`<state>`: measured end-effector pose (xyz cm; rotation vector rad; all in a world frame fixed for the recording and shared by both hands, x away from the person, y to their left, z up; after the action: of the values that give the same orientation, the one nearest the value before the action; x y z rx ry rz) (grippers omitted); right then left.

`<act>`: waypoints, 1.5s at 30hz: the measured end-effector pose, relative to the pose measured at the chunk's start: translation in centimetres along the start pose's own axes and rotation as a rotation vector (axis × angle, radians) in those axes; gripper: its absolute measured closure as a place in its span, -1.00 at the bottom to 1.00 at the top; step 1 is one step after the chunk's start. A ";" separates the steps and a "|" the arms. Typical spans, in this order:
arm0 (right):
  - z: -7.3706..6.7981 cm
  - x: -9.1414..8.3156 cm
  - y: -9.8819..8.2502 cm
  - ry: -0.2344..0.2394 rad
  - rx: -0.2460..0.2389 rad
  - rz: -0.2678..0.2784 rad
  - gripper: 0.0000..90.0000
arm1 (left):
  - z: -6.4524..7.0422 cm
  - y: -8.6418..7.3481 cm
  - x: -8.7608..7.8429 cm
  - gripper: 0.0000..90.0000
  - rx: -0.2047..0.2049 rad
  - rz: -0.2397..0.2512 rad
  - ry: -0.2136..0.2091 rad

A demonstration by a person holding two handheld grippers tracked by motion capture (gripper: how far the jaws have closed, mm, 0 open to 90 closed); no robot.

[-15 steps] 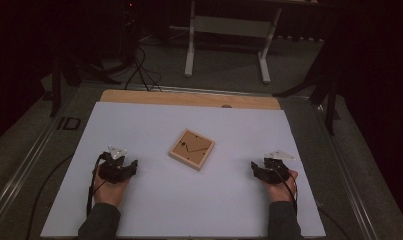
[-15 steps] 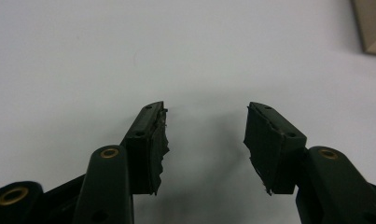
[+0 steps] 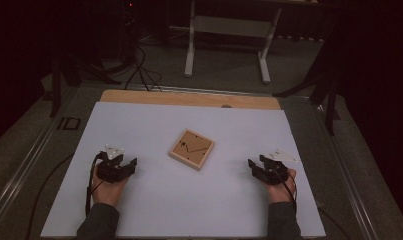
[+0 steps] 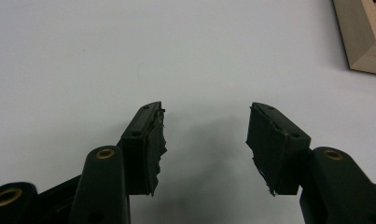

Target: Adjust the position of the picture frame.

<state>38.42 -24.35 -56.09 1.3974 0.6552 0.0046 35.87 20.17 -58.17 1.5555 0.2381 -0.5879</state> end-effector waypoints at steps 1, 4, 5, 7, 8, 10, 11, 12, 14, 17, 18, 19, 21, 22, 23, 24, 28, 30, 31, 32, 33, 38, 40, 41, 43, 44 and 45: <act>0.0 0.0 0.0 0.000 0.000 0.000 0.07 | 0.0 0.0 0.0 0.01 0.000 0.000 0.000; -0.5 -0.1 0.5 0.016 -0.011 0.015 0.11 | 0.0 0.1 -0.1 0.00 -0.004 0.004 -0.004; -0.5 -0.1 0.5 0.016 -0.011 0.015 0.11 | 0.0 0.1 -0.1 0.00 -0.004 0.004 -0.004; -0.8 -0.1 0.8 0.022 -0.020 0.024 0.13 | 0.0 0.1 -0.1 -0.01 -0.006 0.009 -0.006; -1.1 -0.2 1.0 0.028 -0.029 0.032 0.15 | -0.1 0.2 -0.1 -0.01 -0.004 0.011 -0.007; -1.2 -0.2 1.1 0.026 -0.031 0.033 0.16 | -0.1 0.2 -0.1 -0.01 -0.004 0.010 -0.008; -1.3 -0.2 1.2 0.028 -0.033 0.036 0.17 | 0.0 0.2 -0.1 -0.01 -0.004 0.010 -0.009; -1.5 -0.2 1.4 0.029 -0.037 0.041 0.20 | 0.0 0.2 -0.2 -0.02 -0.006 0.012 -0.012; -1.8 -0.2 1.6 0.033 -0.040 0.049 0.22 | 0.0 0.2 -0.2 -0.03 -0.008 0.017 -0.016; -2.1 -0.3 1.9 0.037 -0.044 0.058 0.26 | 0.1 0.3 -0.2 -0.03 -0.008 0.020 -0.019; -2.4 -0.4 2.1 0.045 -0.049 0.068 0.36 | 0.1 0.3 -0.2 -0.03 -0.009 0.022 -0.021; -2.6 -0.4 2.2 0.054 -0.054 0.068 0.41 | 0.1 0.3 -0.2 -0.03 -0.008 0.023 -0.021; -2.9 -0.4 2.3 0.062 -0.059 0.069 0.47 | 0.1 0.3 -0.2 -0.03 -0.007 0.022 -0.023; -3.5 -0.3 2.4 0.082 -0.064 0.069 0.57 | 0.1 0.3 -0.2 -0.03 -0.007 0.023 -0.023; -3.5 -0.3 2.4 0.082 -0.064 0.069 0.57 | 0.1 0.3 -0.2 -0.03 -0.007 0.023 -0.023; -4.0 -0.1 2.5 0.093 -0.076 0.065 0.64 | 0.1 0.4 -0.2 -0.03 -0.012 0.026 -0.023; -4.9 0.0 2.7 0.110 -0.086 0.069 0.78 | 0.1 0.4 -0.2 -0.03 -0.014 0.027 -0.025; -5.2 0.1 2.8 0.112 -0.089 0.072 0.83 | 0.1 0.4 -0.2 -0.03 -0.014 0.027 -0.028; -5.2 0.1 2.8 0.112 -0.089 0.072 0.83 | 0.1 0.4 -0.2 -0.03 -0.014 0.027 -0.028; -5.4 0.1 2.9 0.114 -0.089 0.073 0.85 | 0.2 0.4 -0.2 -0.03 -0.014 0.027 -0.029; -5.6 0.1 2.9 0.120 -0.093 0.073 0.86 | 0.2 0.4 -0.2 -0.03 -0.014 0.028 -0.030; -6.7 0.3 3.1 0.145 -0.092 0.077 0.91 | 0.3 0.3 -0.2 -0.03 -0.011 0.024 -0.032; -7.2 0.4 3.2 0.155 -0.095 0.076 0.92 | 0.3 0.3 -0.2 -0.03 -0.010 0.023 -0.034; -7.4 0.5 3.2 0.159 -0.099 0.077 0.93 | 0.4 0.3 -0.2 -0.03 -0.009 0.023 -0.035; -7.9 0.6 3.3 0.168 -0.107 0.077 0.94 | 0.4 0.3 -0.2 -0.03 -0.010 0.022 -0.036; -8.1 0.6 3.3 0.172 -0.109 0.077 0.94 | 0.4 0.3 -0.2 -0.03 -0.010 0.023 -0.037; -8.3 0.7 3.4 0.177 -0.112 0.077 0.95 | 0.4 0.3 -0.2 -0.03 -0.009 0.022 -0.038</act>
<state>36.68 -15.91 -53.56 1.3229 0.7361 0.2252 35.79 19.79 -57.83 1.5349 0.1942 -0.5980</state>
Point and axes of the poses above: each handheld gripper's, and its own axes: x roughly forward along the jaws, y roughly out of its top, z roughly to its right, the point moved 8 cm from there along x, roughly forward along the jaws, and after that the axes turned 11 degrees about z, right-handed, at the moved point
